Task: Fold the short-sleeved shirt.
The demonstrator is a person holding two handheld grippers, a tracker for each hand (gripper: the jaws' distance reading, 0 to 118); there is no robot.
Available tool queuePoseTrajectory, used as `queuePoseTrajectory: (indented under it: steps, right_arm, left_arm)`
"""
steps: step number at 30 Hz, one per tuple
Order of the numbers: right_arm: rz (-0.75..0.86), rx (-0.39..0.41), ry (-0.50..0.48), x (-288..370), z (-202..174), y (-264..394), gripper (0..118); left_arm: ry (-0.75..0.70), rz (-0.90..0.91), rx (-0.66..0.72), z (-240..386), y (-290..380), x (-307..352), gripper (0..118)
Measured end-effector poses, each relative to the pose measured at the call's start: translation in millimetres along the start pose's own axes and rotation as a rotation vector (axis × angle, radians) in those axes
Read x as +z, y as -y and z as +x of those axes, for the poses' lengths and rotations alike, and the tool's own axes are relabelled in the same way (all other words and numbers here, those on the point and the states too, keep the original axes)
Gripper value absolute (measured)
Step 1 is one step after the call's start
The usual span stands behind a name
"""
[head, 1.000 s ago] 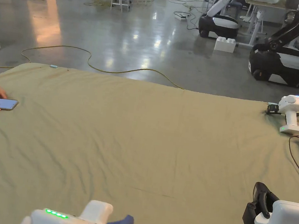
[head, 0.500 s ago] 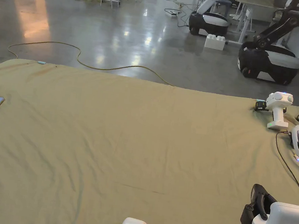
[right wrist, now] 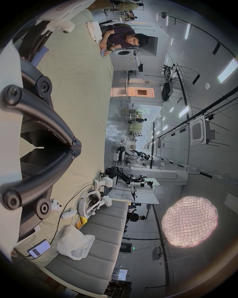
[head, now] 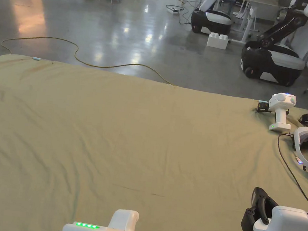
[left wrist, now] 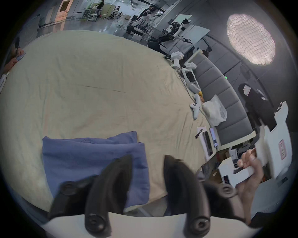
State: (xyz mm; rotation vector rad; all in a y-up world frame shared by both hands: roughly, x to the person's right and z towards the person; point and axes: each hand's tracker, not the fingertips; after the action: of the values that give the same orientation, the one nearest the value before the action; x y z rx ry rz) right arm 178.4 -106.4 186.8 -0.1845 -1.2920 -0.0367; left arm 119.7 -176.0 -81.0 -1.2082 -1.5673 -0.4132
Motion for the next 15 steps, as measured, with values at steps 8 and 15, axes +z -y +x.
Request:
queuePoseTrajectory:
  steps: [8, 15]
  right_arm:
    - [-0.005, 0.012, 0.0, 3.8, -0.9, 1.3, 0]
    - [-0.011, 0.018, -0.012, 3.7, -6.7, 1.6, 0]
  left_arm:
    - [-0.029, -0.139, -0.017, -14.5, 37.3, -75.0, 11]
    - [-0.02, -0.03, -0.082, -8.4, 39.6, -57.7, 11]
